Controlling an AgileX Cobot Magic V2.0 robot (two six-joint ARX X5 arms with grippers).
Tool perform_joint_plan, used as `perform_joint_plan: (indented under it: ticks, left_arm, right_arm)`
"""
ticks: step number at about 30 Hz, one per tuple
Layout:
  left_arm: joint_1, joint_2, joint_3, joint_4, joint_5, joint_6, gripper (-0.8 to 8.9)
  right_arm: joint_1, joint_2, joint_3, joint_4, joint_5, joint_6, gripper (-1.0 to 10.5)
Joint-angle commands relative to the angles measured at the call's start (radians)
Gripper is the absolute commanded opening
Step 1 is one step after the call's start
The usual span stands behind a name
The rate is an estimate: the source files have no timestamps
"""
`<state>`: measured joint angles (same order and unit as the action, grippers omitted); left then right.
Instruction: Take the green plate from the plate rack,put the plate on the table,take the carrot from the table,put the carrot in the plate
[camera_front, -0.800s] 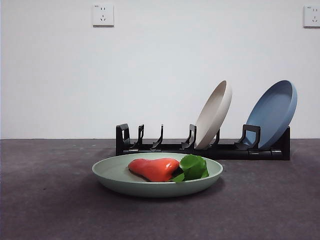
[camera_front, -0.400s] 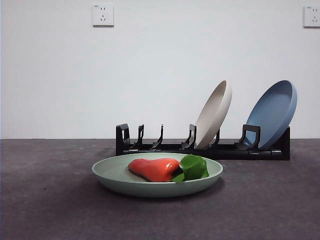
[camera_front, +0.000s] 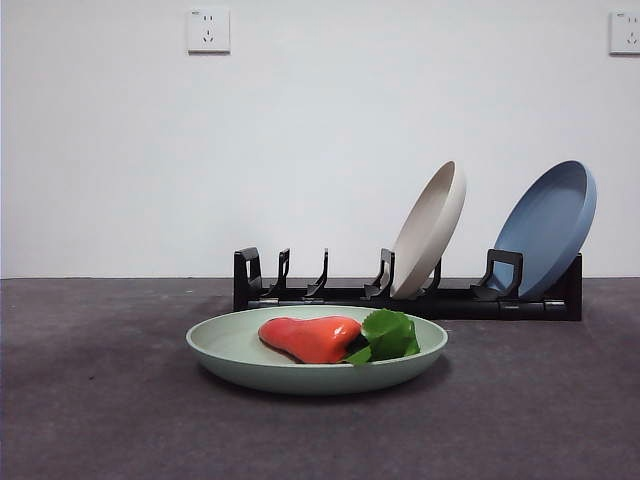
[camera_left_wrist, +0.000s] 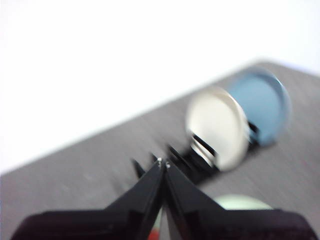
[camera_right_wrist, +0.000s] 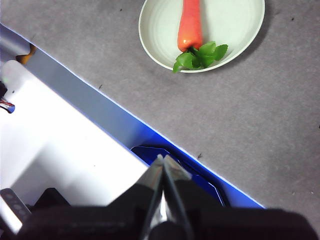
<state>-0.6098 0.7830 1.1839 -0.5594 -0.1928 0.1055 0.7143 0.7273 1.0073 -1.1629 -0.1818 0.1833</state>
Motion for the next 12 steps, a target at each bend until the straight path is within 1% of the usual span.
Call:
perform_joint_plan:
  ticks: [1,3,6,9,12]
  left_arm:
    - [0.155,-0.069,-0.067,0.093,0.100,0.051,-0.04]
    - [0.244,-0.133,-0.139,0.180,0.128,0.056,-0.04]
    - [0.342,-0.230,-0.278,0.312,0.116,0.056,-0.04]
    - [0.426,-0.332,-0.444,0.432,0.117,0.056,-0.04]
    - [0.487,-0.427,-0.609,0.504,0.118,0.051,-0.04]
  right_arm:
    - [0.002,-0.002,-0.002,0.002,0.002,-0.005,0.0]
    - [0.002,-0.002,-0.002,0.002,0.002,-0.005,0.0]
    - [0.002,-0.002,-0.002,0.002,0.002,-0.005,0.0]
    - [0.002,-0.002,-0.002,0.002,0.002,-0.005,0.0]
    - [0.002,-0.002,-0.002,0.002,0.002,-0.005,0.0]
